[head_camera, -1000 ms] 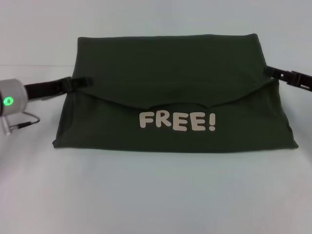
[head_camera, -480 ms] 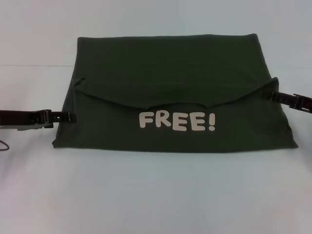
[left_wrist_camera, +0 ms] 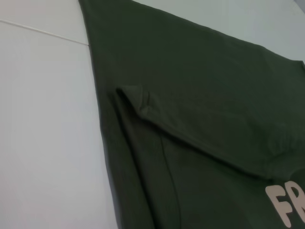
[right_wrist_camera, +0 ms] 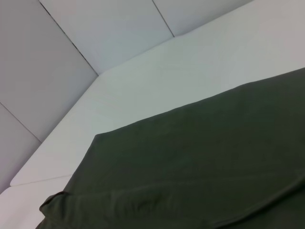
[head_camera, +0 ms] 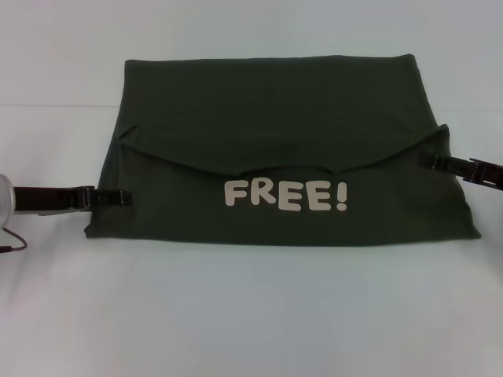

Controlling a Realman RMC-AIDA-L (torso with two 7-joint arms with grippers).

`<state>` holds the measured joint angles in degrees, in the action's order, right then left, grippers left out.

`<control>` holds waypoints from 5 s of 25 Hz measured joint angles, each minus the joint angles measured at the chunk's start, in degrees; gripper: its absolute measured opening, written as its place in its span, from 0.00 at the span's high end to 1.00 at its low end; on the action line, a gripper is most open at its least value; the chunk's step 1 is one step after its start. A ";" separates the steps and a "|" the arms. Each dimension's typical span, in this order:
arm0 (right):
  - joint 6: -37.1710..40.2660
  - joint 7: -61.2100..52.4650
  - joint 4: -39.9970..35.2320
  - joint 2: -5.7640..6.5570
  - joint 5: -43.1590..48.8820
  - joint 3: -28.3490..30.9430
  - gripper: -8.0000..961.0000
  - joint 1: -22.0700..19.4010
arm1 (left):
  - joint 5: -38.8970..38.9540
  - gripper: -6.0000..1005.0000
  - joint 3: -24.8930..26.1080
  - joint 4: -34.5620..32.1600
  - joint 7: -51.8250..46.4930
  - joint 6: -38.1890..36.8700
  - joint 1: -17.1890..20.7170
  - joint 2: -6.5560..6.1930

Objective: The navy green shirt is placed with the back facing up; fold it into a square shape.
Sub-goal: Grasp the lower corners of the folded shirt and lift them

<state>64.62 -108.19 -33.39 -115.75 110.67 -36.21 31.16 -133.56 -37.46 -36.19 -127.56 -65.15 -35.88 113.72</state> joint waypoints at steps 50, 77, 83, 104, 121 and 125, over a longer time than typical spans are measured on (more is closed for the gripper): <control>0.80 0.09 0.09 -0.17 0.16 -0.18 0.04 -0.23 | -1.64 0.66 -6.15 -0.19 1.79 2.81 0.02 1.24; 20.86 -40.09 -16.36 6.02 42.73 -1.34 0.05 10.66 | -2.85 0.95 -6.06 -0.45 2.30 2.88 -0.31 1.18; 15.13 -39.90 -10.95 5.61 43.16 -4.13 0.06 11.92 | -2.85 0.95 -6.12 -0.46 2.32 2.91 -0.56 0.99; 7.58 -37.04 -5.92 3.10 43.12 -4.56 0.16 14.58 | -2.85 0.95 -6.13 -0.46 2.40 3.02 -1.04 0.97; 4.90 -35.08 -5.89 2.70 43.42 -4.57 0.16 13.72 | -2.85 0.95 -6.13 -0.46 2.41 3.01 -1.56 1.15; 4.56 -34.27 -5.89 2.39 43.38 -4.57 0.16 13.56 | -2.85 0.95 -6.13 -0.45 2.41 3.02 -1.57 1.15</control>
<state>69.18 -142.46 -39.28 -113.36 154.05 -40.78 44.72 -136.41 -43.59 -36.65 -125.15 -62.13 -37.44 114.87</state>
